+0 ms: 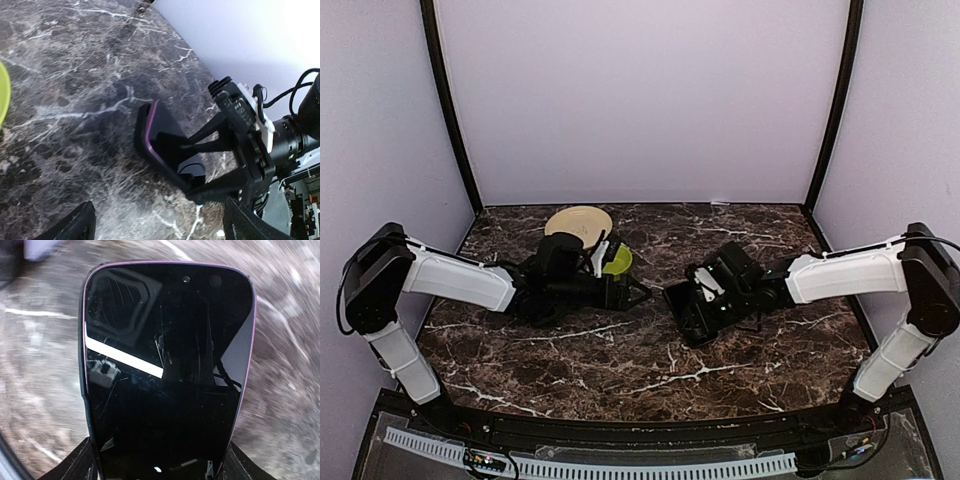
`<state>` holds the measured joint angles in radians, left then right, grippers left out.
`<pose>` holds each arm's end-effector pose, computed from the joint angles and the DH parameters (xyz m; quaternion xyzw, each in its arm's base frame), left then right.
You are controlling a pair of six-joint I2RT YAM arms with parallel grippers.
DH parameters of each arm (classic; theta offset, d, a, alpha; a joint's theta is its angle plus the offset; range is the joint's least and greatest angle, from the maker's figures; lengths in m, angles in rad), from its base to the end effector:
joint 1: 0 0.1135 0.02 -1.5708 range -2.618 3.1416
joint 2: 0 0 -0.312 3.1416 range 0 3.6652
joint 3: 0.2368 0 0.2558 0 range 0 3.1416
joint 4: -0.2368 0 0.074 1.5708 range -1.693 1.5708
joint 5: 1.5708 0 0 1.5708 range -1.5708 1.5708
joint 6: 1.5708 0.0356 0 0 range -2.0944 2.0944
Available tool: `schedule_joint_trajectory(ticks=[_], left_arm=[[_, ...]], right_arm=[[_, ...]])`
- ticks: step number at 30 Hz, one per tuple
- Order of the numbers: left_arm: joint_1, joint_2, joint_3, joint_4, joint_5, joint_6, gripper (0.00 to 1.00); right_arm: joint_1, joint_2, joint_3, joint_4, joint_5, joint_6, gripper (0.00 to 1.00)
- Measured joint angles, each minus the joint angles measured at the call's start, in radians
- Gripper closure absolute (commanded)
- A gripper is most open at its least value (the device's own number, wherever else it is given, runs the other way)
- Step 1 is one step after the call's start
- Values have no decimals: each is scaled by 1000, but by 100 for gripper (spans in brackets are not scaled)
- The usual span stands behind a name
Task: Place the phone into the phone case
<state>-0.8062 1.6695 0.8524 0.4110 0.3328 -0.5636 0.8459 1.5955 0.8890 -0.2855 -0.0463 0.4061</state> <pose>0.2433 -0.2704 0.2412 0.1901 0.8066 -0.4503 0.3326 0.2081 0.2374 0.2179 -0.2154 0.9336 0.1851 0.2182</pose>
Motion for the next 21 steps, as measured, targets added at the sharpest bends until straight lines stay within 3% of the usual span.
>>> schedule_joint_trajectory(ticks=[5,8,10,17,21], left_arm=[[-36,8,-5,183,16,-78,12],[-41,8,-5,234,18,-103,21],[-41,8,-5,248,19,-108,30],[-55,-13,-5,270,35,-68,82],[-66,-50,-5,274,23,-52,100]], right_arm=[[98,-62,0,104,29,-4,70],[152,-103,0,164,71,-22,70],[171,-121,0,196,89,-35,70],[204,-155,0,242,125,-97,69],[216,-180,-1,251,151,-138,60]])
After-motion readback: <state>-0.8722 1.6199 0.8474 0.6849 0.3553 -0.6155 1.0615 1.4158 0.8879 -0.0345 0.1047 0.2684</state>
